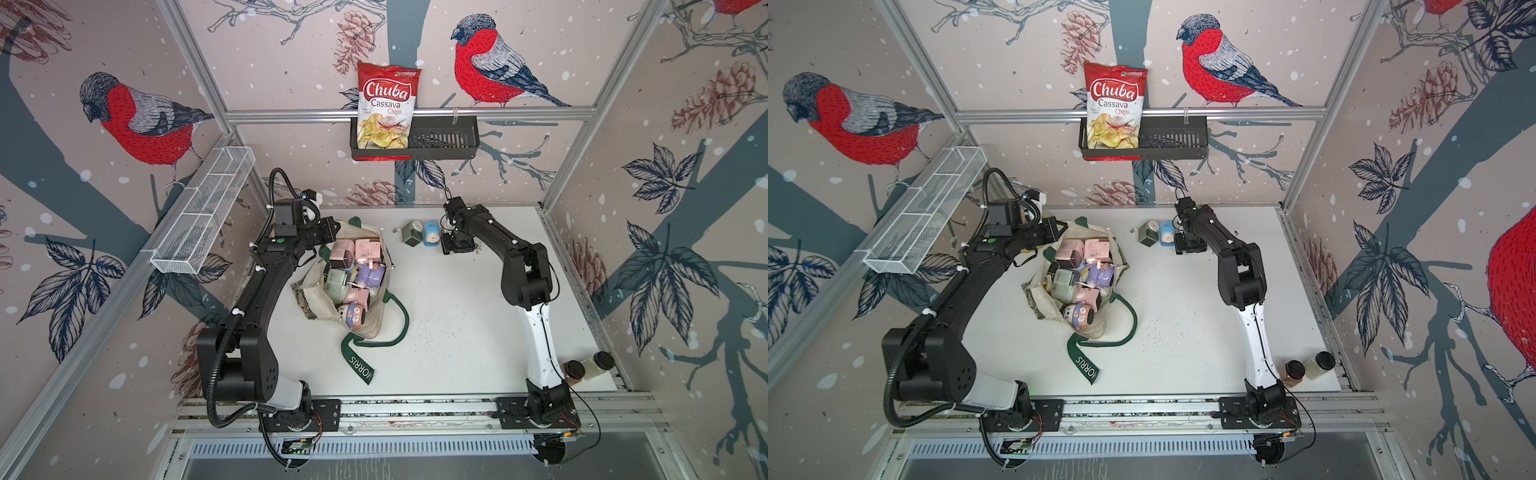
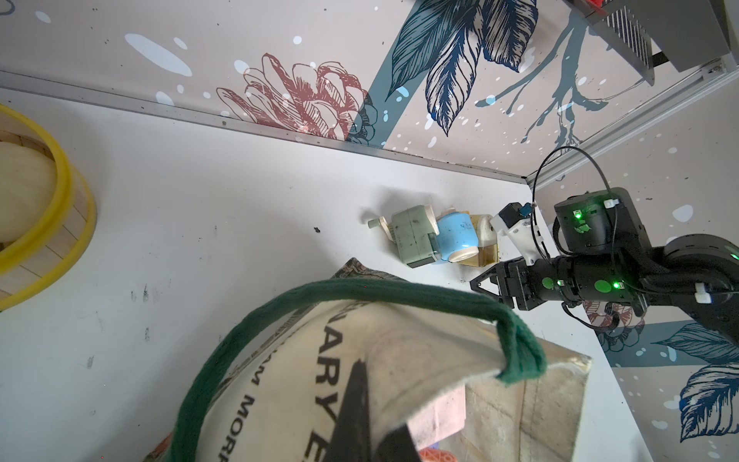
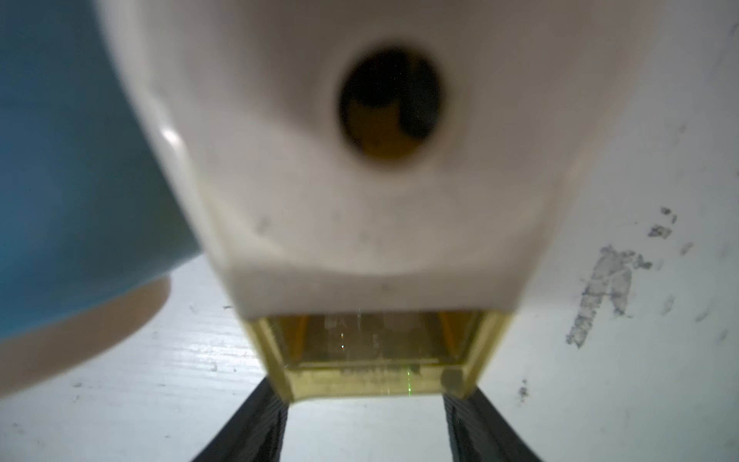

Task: Take out the pencil sharpeners from the tote bags
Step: Place the pencil sharpener at the center of the board.

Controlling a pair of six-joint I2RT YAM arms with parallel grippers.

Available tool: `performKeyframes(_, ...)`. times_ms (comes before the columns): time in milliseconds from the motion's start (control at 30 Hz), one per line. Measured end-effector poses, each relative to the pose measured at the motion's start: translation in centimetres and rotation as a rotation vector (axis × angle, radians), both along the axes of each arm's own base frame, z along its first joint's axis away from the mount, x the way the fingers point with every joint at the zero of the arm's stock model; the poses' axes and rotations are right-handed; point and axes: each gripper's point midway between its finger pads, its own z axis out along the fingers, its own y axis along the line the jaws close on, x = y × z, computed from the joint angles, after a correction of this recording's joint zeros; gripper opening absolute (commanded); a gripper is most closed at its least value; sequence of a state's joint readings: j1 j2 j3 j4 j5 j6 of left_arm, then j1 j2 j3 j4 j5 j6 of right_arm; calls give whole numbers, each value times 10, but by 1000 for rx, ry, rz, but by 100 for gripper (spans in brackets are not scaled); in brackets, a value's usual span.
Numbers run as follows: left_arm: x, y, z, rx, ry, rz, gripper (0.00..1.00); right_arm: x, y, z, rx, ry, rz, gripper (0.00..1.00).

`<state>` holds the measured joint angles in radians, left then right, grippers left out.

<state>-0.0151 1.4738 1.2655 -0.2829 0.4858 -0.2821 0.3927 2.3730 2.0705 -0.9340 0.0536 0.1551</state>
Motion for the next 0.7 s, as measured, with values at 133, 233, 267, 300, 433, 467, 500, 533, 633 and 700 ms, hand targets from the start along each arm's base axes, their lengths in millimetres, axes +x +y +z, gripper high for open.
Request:
performKeyframes(133, 0, 0, 0, 0, 0, 0, 0, -4, 3, 14, 14, -40, 7, 75)
performKeyframes(233, 0, 0, 0, 0, 0, 0, 0, 5, 1, 22, 15, -86, -1, 75)
performKeyframes(267, 0, 0, 0, 0, 0, 0, 0, 8, -2, 22, 12, -97, -9, 75)
performKeyframes(300, 0, 0, 0, 0, 0, 0, 0, 10, -5, 22, 8, -102, -15, 74)
performKeyframes(433, 0, 0, 0, 0, 0, 0, 0, 18, -12, 18, -3, -119, -33, 71)
performKeyframes(467, 0, 0, 0, 0, 0, 0, 0, 18, -12, 16, -2, -121, -34, 70)
performKeyframes(500, 0, 0, 0, 0, 0, 0, 0, 20, -11, 16, 1, -127, -33, 68)
performKeyframes(533, 0, 0, 0, 0, 0, 0, 0, 22, -10, 15, 4, -133, -33, 67)
performKeyframes(633, 0, 0, 0, 0, 0, 0, 0, 28, -6, 13, 17, -151, -30, 63)
performKeyframes(700, 0, 0, 0, 0, 0, 0, 0, 32, -4, 11, 24, -159, -28, 61)
